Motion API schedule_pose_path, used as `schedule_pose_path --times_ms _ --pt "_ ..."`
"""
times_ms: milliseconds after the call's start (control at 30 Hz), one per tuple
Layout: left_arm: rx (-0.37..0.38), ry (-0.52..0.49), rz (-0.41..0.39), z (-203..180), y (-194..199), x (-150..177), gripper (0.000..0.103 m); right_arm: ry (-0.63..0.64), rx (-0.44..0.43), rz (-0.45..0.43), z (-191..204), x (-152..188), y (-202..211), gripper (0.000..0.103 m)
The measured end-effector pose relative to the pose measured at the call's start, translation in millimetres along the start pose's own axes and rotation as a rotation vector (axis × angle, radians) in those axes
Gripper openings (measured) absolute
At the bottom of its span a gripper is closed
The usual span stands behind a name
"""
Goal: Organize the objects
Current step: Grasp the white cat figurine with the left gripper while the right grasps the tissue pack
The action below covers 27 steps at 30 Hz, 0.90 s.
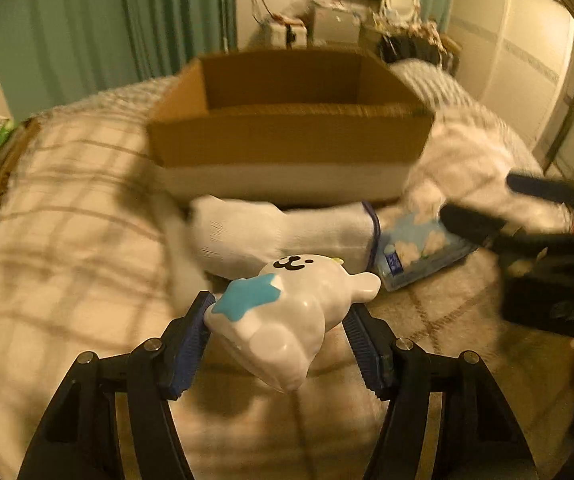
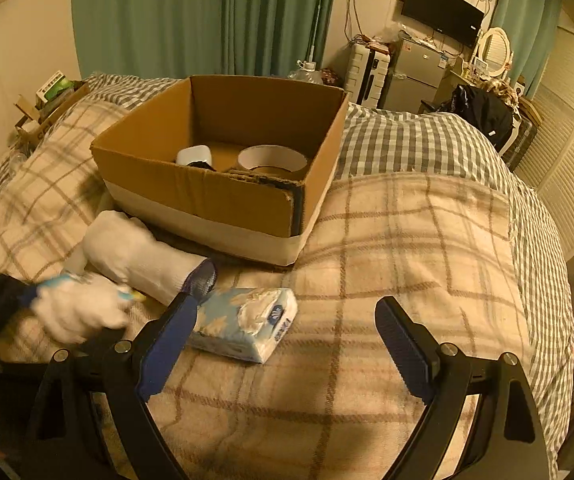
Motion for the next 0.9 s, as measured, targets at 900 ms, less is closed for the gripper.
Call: schedule_pose_path --times_ms 900 --pt "0.040 0.061 -0.075 23.0 30.9 -15.3 0.066 0.085 0.004 -0.042 38.1 12.9 26.2 0.074"
Point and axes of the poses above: each gripper's, at about its wrist camera, not at the fingertips, and y roughly against the way its jaws point, z to its left, x to its underside, the point moved 10 cm from there along -y, roughly the way its jaws point, and after that the axes turned 4 degrees about z, right-handed, at the moved point
